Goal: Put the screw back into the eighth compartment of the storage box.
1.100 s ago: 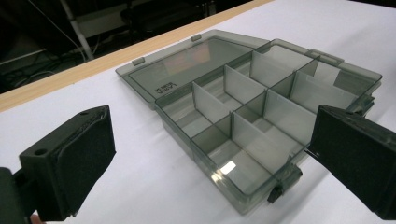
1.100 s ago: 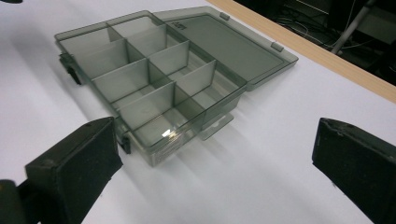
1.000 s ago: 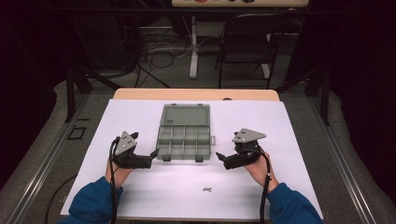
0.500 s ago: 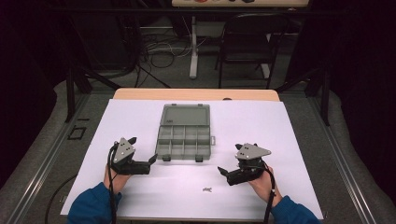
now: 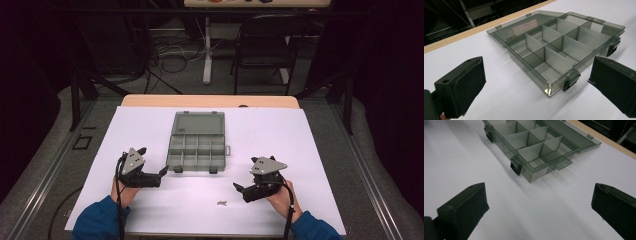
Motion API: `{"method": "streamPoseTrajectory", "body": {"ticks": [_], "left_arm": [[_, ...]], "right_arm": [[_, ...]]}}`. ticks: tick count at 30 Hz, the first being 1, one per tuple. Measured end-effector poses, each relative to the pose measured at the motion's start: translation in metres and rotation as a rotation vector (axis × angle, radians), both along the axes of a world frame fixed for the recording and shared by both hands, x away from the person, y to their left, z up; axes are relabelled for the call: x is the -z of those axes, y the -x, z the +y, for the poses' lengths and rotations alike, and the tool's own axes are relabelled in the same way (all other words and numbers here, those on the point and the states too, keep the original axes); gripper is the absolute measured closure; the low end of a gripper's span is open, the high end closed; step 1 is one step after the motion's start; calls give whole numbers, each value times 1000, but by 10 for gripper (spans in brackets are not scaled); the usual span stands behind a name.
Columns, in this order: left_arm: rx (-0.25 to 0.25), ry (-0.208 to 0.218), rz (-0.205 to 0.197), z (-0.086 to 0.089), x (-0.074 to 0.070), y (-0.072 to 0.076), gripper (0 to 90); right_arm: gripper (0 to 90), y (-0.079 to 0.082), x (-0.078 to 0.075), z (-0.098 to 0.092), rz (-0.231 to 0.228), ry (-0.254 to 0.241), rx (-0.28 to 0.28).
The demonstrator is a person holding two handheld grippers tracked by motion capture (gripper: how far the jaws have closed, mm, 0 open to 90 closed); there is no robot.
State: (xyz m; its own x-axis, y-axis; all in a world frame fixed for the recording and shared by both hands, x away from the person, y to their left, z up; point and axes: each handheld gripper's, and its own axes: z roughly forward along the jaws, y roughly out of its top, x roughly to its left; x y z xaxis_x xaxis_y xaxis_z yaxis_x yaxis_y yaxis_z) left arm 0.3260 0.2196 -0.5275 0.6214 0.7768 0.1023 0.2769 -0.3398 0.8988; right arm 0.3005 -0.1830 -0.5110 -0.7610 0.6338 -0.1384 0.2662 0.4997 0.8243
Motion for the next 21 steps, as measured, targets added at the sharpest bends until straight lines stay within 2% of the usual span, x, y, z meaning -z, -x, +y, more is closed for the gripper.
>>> {"method": "streamPoseTrajectory", "body": {"ticks": [10,14,21], "left_arm": [[9,3,1,0,2,-1,0],[12,-9,3,0,3,-1,0],[13,-11,-8,-1,2,-1,0]], "right_arm": [[0,-1,0,4,58,27,-48],[0,-2,1,6,85,28,-70],[0,0,1,9,101,43,-84]]}}
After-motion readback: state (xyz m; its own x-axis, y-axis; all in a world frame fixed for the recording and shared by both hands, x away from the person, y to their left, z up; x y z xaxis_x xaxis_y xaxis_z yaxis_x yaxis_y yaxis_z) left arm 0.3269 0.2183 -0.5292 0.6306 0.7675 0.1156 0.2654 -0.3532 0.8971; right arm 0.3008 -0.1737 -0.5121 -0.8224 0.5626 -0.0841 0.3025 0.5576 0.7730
